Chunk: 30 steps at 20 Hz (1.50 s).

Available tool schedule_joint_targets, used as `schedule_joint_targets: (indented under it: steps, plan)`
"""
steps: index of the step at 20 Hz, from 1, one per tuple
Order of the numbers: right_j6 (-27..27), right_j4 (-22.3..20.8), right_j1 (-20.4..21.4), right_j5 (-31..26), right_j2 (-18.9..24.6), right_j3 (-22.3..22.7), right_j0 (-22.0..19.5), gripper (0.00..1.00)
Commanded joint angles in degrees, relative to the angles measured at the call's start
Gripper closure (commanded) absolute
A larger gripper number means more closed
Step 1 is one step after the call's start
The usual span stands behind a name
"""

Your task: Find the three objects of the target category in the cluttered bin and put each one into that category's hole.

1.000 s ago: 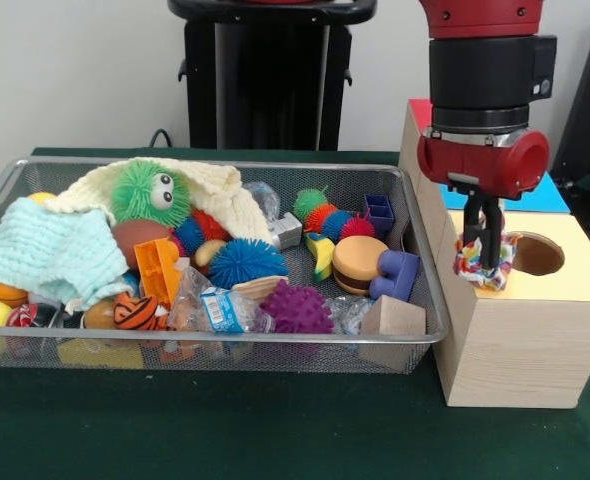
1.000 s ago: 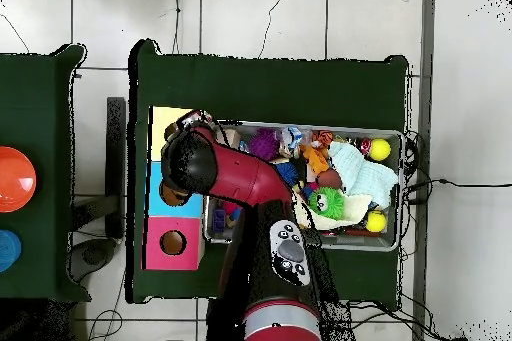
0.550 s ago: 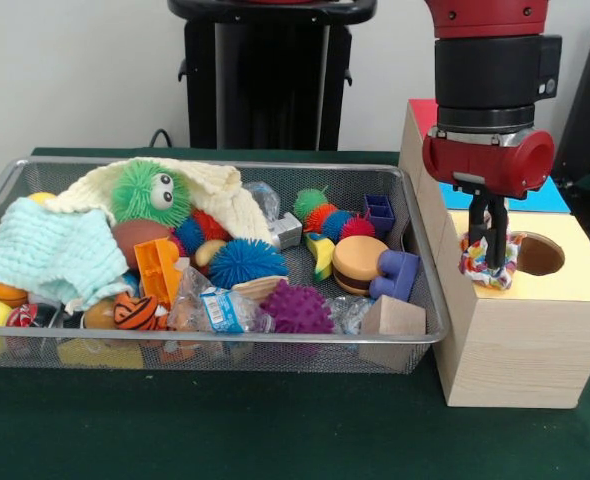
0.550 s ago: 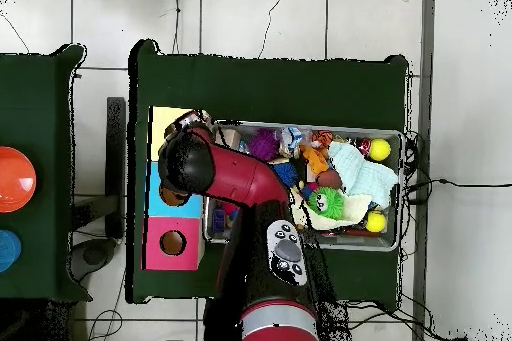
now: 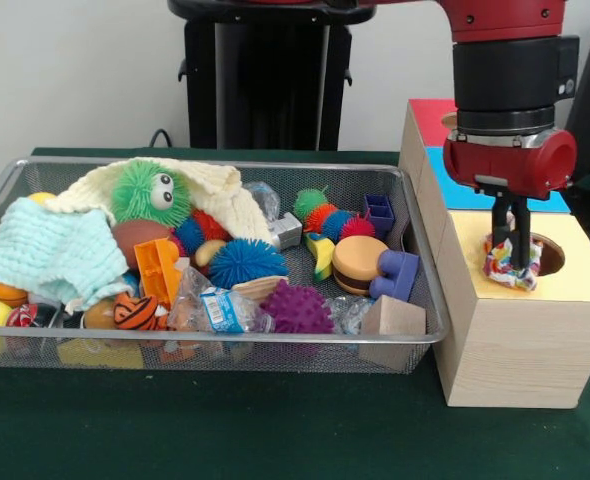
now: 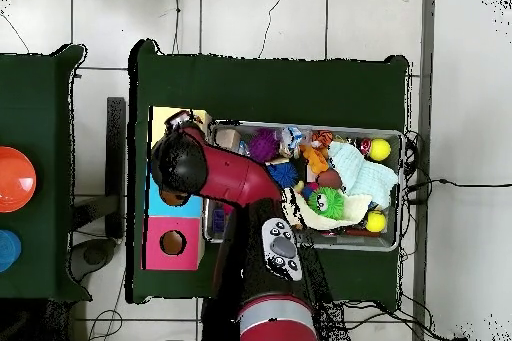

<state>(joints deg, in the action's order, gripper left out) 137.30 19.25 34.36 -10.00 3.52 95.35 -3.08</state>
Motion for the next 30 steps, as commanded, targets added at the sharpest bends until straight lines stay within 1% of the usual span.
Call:
schedule_joint_targets:
  steps: [1, 3, 9, 15, 20, 24, 28, 30]
  plan:
    - [10.8, 2.9, -3.6, 0.6, 8.7, 9.5, -1.6, 1.00]
    - [11.3, 4.0, -3.3, 0.0, 10.1, 10.5, -2.1, 1.00]
    - [10.9, 5.5, -3.2, -1.3, 8.4, 10.1, -0.8, 1.00]
    - [9.4, 4.9, -4.1, -1.1, 7.6, 9.8, -1.0, 1.00]
    - [8.7, 4.2, -5.8, -2.3, 4.7, 8.2, 0.3, 1.00]
    - [7.5, 3.1, -7.8, -1.1, 3.1, 6.8, 0.7, 1.00]
    - [6.7, 2.7, -8.2, -3.6, 0.4, 5.1, 2.3, 1.00]
    - [6.6, 2.6, -8.6, -3.5, -0.1, 5.2, 2.8, 1.00]
